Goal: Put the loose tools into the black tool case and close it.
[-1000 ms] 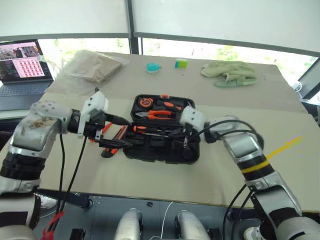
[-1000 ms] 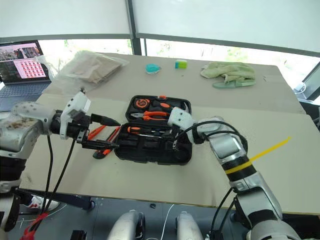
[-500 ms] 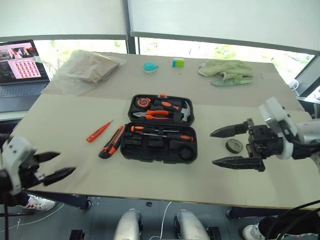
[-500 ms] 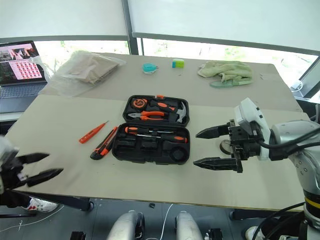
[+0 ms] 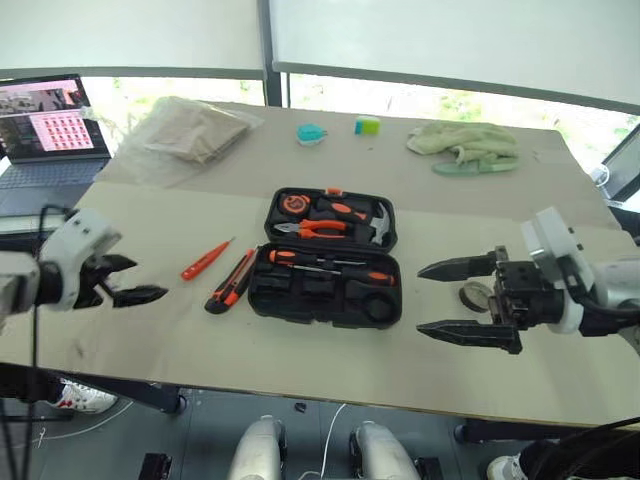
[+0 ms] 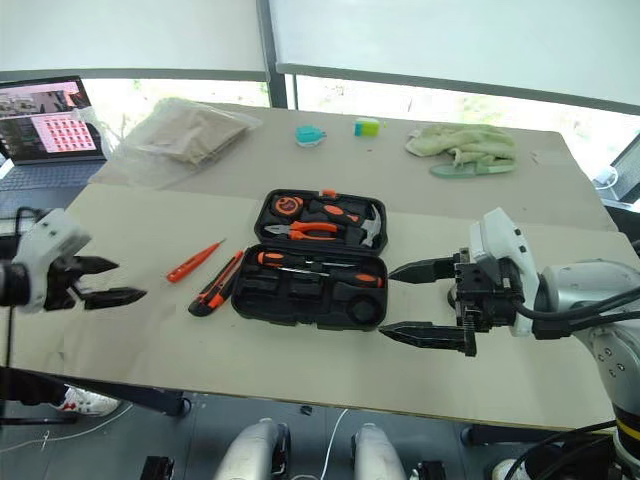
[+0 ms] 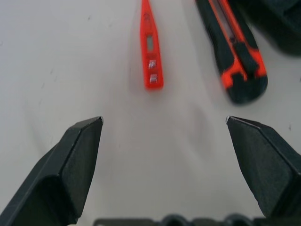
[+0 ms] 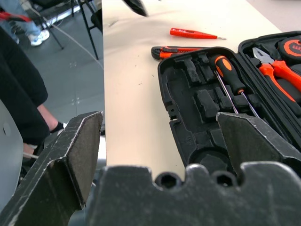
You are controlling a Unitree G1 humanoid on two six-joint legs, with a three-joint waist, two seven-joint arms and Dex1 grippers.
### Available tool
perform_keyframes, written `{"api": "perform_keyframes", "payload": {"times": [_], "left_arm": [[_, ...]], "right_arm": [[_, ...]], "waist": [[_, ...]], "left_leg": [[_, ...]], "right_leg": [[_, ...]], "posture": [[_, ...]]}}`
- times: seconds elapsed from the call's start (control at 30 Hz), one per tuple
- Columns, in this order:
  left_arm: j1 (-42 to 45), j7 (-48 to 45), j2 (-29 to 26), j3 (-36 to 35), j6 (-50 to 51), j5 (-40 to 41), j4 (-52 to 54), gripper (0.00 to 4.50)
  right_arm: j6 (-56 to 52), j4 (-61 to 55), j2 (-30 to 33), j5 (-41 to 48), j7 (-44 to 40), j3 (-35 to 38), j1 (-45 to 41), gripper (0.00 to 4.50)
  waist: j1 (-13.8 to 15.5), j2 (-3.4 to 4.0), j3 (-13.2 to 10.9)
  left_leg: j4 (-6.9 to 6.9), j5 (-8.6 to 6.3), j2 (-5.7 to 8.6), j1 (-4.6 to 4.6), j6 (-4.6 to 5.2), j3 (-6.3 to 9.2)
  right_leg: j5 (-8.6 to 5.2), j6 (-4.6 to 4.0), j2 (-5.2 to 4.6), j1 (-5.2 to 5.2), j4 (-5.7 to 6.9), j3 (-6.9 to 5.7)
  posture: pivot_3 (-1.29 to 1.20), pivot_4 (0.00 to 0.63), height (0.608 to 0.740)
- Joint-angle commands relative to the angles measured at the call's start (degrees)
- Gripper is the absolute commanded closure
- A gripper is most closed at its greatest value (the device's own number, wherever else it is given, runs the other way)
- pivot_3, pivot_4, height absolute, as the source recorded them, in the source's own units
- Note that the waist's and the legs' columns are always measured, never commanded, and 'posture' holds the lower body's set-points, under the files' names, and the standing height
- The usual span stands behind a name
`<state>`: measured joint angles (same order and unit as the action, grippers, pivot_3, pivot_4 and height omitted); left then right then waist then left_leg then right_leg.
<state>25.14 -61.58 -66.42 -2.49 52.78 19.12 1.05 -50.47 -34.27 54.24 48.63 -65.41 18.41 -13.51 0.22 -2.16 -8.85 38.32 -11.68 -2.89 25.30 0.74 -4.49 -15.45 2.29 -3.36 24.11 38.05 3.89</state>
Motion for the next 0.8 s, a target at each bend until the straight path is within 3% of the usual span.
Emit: {"api": "perform_keyframes", "payload": {"times": [0.03, 0.1, 0.2, 0.37, 0.6, 0.7, 0.8], "left_arm": [[10.27, -2.33, 2.61, 12.13, -2.57, -8.01, -9.97, 0.00], [18.18, -2.56, 6.66, 19.32, -7.89, -14.64, -20.35, 0.00], [26.14, -3.37, 12.17, 23.81, -11.34, -19.02, -32.14, 0.00], [32.66, -5.38, 19.26, 25.54, -16.51, -21.97, -44.12, 0.00], [34.73, -8.15, 23.75, 27.07, -22.39, -27.04, -52.62, 0.00], [34.67, -7.94, 24.54, 27.16, -25.13, -29.07, -54.74, 0.76], [35.32, -7.14, 25.37, 26.19, -26.41, -29.99, -56.98, 1.83]], "right_arm": [[0.07, -3.91, 0.26, 3.42, 2.64, 2.67, 1.80, 0.01], [-0.46, -5.66, 0.10, 5.39, 4.97, 3.59, 2.69, 0.01], [-0.63, -7.28, 0.19, 7.77, 7.64, 4.43, 3.96, 0.01], [0.07, -8.84, -0.03, 9.24, 11.59, 4.09, 5.57, 0.01], [0.82, -9.94, 0.55, 10.27, 14.43, 2.79, 6.05, 0.01], [1.64, -10.08, 1.19, 8.45, 14.87, 2.81, 6.14, 0.00], [2.54, -9.76, 1.47, 6.75, 15.73, 2.87, 5.99, 0.00]], "waist": [[-0.20, 0.00, 0.00], [-0.31, 0.00, 0.00], [-0.15, -0.12, -0.05], [-0.07, -0.33, -0.03], [0.54, -0.28, 0.03], [0.54, -0.21, 0.17], [0.52, -0.14, 0.26]], "left_leg": [[-0.04, 0.00, 0.01, -0.01, 0.00, 0.00], [-0.05, 0.01, 0.02, 0.01, 0.00, 0.01], [0.01, 0.02, 0.05, 0.08, 0.00, 0.04], [0.12, 0.02, 0.07, 0.23, 0.00, 0.08], [0.34, 0.01, 0.07, 0.22, 0.00, 0.16], [0.41, 0.01, 0.07, 0.21, 0.01, 0.17], [0.42, 0.01, 0.08, 0.16, 0.01, 0.19]], "right_leg": [[0.00, 0.00, 0.01, -0.01, 0.01, 0.01], [-0.01, -0.01, 0.07, 0.02, 0.01, 0.03], [-0.01, -0.01, 0.07, 0.00, 0.00, 0.01], [0.00, 0.07, 0.00, 0.02, -0.04, 0.00], [0.01, 0.11, -0.02, -0.11, 0.02, -0.06], [0.03, 0.13, -0.03, -0.16, 0.02, -0.07], [0.03, 0.14, -0.04, -0.23, 0.02, -0.07]], "posture": [[0.00, 0.150, 0.740], [0.00, 0.150, 0.740], [0.00, 0.150, 0.740], [0.00, 0.150, 0.740], [0.00, 0.150, 0.740], [0.00, 0.150, 0.740], [0.00, 0.150, 0.740]]}}
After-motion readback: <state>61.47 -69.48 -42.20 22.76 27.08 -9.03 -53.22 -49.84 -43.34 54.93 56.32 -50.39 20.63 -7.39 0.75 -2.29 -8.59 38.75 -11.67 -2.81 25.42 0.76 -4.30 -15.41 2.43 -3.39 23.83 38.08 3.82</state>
